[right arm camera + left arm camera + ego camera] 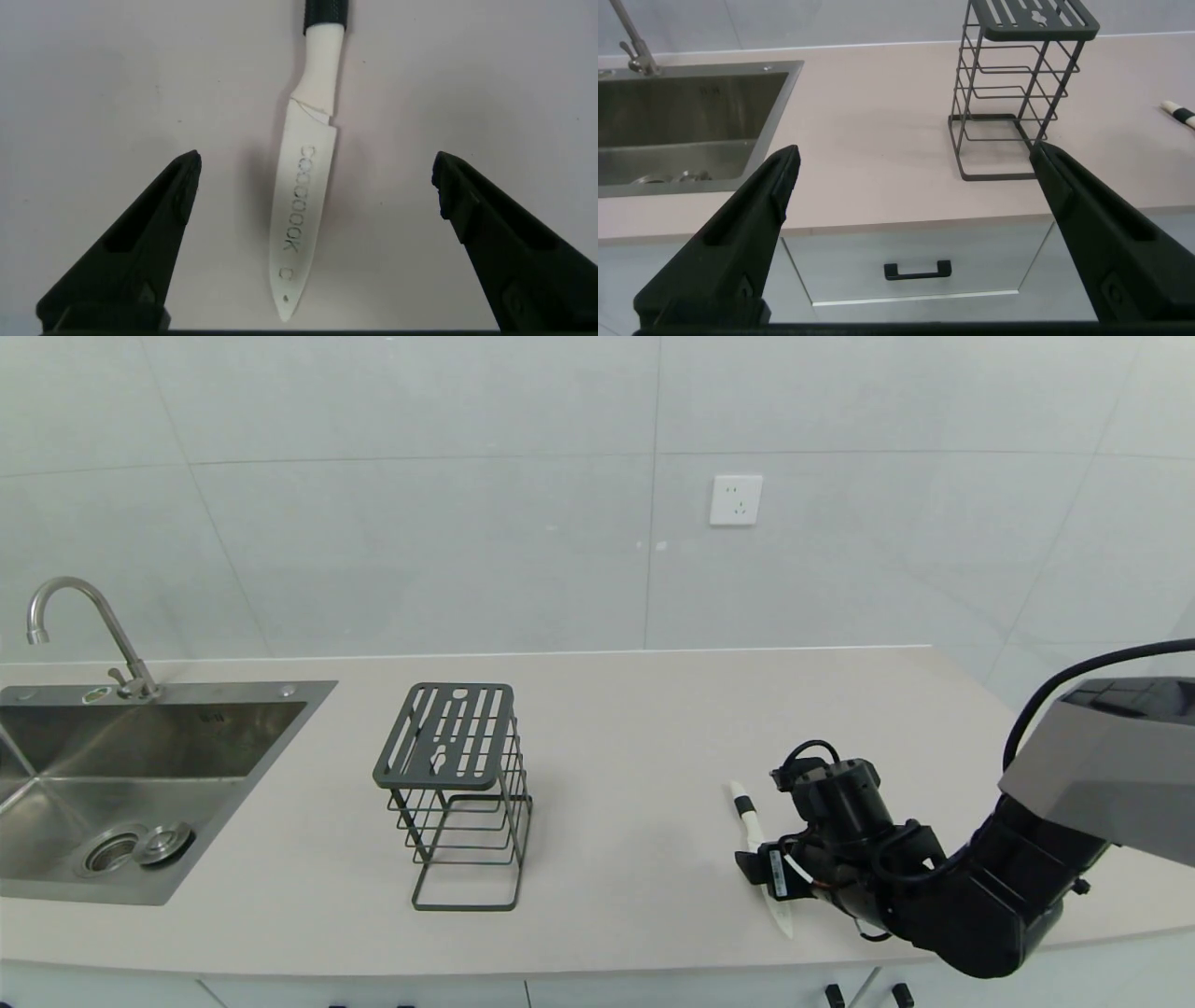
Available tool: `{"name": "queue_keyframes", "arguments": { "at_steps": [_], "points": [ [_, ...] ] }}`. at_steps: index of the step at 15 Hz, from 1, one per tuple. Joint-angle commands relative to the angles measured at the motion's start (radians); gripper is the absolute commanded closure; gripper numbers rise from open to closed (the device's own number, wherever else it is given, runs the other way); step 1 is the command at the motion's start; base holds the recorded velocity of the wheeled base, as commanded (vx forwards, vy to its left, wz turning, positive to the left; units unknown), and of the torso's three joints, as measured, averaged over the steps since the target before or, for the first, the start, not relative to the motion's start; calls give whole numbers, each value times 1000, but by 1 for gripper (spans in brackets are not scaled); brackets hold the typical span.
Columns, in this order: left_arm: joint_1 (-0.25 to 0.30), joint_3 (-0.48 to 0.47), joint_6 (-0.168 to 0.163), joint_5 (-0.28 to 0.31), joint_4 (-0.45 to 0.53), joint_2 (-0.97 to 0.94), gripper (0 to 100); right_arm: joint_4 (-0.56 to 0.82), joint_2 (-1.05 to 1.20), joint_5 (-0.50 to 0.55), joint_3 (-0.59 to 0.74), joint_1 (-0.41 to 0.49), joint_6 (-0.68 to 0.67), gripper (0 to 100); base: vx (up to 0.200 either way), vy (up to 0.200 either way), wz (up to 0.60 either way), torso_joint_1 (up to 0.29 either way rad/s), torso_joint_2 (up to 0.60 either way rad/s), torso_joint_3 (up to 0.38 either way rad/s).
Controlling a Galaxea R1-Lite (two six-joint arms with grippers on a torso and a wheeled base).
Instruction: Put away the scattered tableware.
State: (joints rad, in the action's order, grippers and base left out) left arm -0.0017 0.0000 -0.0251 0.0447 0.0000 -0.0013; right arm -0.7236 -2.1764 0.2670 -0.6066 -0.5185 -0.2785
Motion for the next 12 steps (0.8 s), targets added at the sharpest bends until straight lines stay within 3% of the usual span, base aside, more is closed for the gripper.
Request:
{"name": "queue_keyframes", "arguments": {
  "at_steps": [1,12],
  "points": [
    [0,0,-1,0,0,1,0,0,-17,1,-16,0,1,0,0,0,0,0,0,0],
    [0,0,1,0,0,1,0,0,-97,17,-98,-6,5,0,0,0,0,0,0,0]
  ]
}}
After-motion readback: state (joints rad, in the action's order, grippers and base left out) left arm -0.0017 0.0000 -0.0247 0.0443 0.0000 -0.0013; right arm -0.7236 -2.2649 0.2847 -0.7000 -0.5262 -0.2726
